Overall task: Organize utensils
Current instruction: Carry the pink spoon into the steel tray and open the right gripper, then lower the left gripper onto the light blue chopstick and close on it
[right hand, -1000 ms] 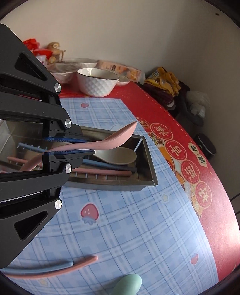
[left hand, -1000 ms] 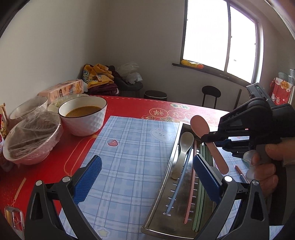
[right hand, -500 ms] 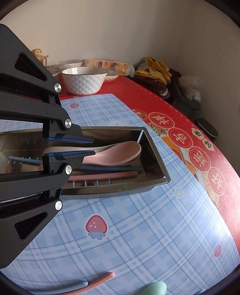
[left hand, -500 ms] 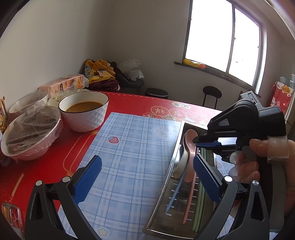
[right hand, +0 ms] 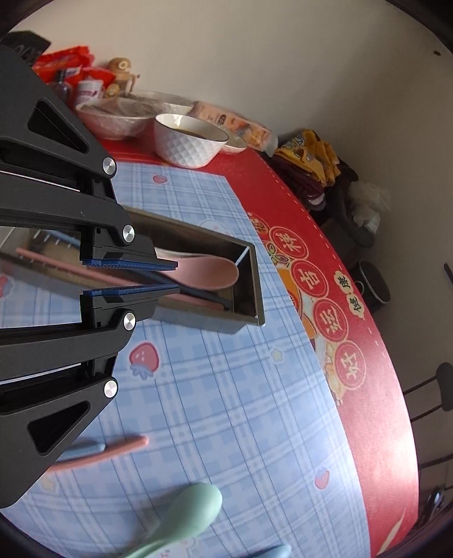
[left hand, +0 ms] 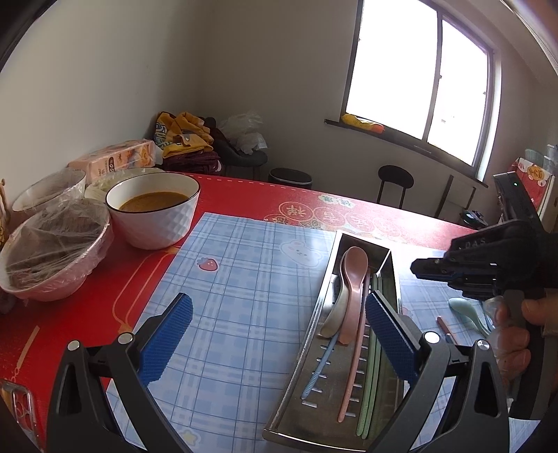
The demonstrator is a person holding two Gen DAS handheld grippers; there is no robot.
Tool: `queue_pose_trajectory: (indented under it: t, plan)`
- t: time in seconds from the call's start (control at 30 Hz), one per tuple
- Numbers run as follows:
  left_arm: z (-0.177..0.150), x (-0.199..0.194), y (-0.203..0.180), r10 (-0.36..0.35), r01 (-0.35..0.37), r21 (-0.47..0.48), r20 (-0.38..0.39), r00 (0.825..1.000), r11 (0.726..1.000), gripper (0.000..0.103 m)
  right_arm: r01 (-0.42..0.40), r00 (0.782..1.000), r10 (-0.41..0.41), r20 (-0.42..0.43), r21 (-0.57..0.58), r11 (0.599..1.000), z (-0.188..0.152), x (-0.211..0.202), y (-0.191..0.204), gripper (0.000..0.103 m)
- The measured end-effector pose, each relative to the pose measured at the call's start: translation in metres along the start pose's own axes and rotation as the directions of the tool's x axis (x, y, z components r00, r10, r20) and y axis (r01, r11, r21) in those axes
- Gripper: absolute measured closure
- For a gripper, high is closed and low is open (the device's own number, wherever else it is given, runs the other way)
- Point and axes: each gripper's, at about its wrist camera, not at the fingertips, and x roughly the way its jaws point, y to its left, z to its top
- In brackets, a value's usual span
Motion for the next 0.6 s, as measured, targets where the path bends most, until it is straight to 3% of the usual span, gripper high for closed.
queue_pose_trajectory:
  t: [0.23,0.47,0.6]
  plan:
    - [-0.005,0.001,-0.013,-0.004,0.003,0.049,0.007,1.000,0.999,0.006,0.069,0.995,-0.059,0.082,-0.119,0.991,-0.029,-0.060,-0.061,0.094]
    - [-0.006,-0.012,-0.050,-0.005,0.003,0.118,0.019,1.000,0.993,0.007,0.176,0.975,-0.138,0.172,-0.226,0.958,-0.062,-0.114,-0.117,0.094]
    - [-0.015,-0.021,-0.090,-0.080,0.083,0.153,-0.028,0.996,0.985,0.016,0.217,0.964,-0.164,0.210,-0.258,0.942,-0.076,-0.129,-0.138,0.094]
